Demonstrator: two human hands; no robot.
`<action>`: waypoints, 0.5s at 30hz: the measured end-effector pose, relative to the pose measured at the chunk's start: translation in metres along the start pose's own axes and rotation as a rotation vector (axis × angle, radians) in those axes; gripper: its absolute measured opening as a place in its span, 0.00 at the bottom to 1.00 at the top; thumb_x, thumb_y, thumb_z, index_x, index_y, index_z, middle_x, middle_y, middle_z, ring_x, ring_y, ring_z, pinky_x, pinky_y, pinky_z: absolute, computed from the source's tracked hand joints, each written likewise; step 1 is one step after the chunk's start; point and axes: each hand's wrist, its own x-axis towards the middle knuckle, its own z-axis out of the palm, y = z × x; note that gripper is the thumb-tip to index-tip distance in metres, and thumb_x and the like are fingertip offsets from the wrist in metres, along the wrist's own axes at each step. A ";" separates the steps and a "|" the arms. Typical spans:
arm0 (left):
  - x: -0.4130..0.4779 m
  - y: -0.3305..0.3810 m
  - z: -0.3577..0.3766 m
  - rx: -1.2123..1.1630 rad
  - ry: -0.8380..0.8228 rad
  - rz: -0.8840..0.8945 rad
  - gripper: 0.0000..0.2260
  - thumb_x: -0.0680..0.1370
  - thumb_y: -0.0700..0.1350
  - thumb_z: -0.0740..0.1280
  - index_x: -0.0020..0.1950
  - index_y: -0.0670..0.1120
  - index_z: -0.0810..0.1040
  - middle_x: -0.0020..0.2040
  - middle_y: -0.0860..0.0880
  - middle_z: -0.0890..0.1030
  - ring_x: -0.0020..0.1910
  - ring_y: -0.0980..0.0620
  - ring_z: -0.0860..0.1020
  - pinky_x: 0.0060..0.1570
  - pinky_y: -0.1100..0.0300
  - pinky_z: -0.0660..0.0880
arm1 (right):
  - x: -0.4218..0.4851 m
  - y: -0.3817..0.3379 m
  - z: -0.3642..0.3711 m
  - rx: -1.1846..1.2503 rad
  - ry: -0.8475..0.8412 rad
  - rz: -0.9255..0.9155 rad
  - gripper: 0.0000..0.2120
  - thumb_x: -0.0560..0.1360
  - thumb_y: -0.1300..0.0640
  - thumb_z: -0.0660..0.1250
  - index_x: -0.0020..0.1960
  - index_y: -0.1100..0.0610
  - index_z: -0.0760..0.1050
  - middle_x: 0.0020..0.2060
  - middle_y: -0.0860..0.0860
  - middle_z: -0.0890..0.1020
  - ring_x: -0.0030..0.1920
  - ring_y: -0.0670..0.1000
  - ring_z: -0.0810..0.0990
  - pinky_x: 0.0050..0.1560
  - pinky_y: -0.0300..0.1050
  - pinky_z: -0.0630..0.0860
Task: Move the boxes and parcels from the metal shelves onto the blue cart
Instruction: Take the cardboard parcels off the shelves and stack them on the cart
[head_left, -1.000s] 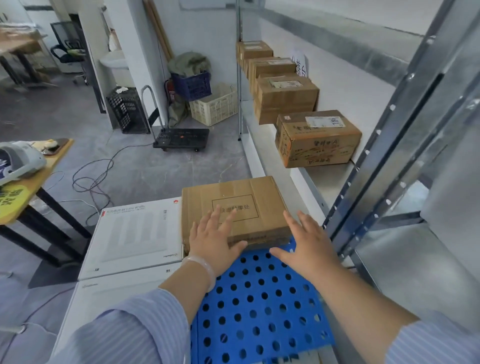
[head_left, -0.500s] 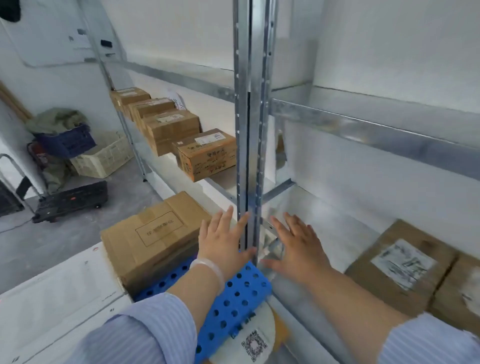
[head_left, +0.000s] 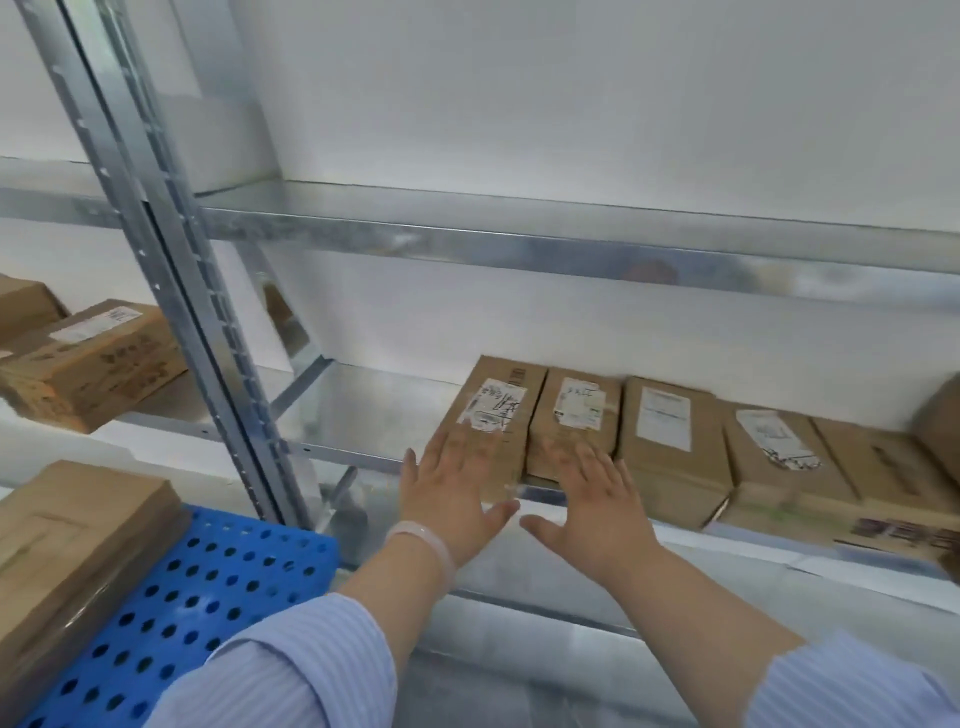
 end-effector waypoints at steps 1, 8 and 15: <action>0.003 0.016 0.000 -0.009 0.001 0.028 0.37 0.73 0.70 0.54 0.73 0.63 0.35 0.79 0.51 0.48 0.77 0.46 0.46 0.72 0.39 0.44 | -0.008 0.012 -0.006 0.012 0.007 0.035 0.43 0.72 0.29 0.57 0.78 0.42 0.41 0.79 0.50 0.47 0.77 0.51 0.42 0.74 0.51 0.37; 0.028 0.139 0.000 -0.070 -0.027 0.201 0.36 0.74 0.69 0.55 0.76 0.63 0.39 0.79 0.53 0.44 0.77 0.48 0.42 0.72 0.43 0.39 | -0.058 0.114 -0.052 0.005 0.126 0.191 0.39 0.74 0.34 0.57 0.78 0.42 0.42 0.79 0.51 0.48 0.77 0.51 0.43 0.75 0.52 0.40; 0.038 0.303 0.019 -0.150 -0.087 0.308 0.35 0.75 0.68 0.55 0.76 0.63 0.42 0.79 0.52 0.47 0.77 0.49 0.42 0.73 0.44 0.40 | -0.122 0.253 -0.112 -0.026 0.208 0.347 0.39 0.74 0.37 0.60 0.78 0.43 0.45 0.79 0.49 0.49 0.77 0.50 0.44 0.76 0.52 0.42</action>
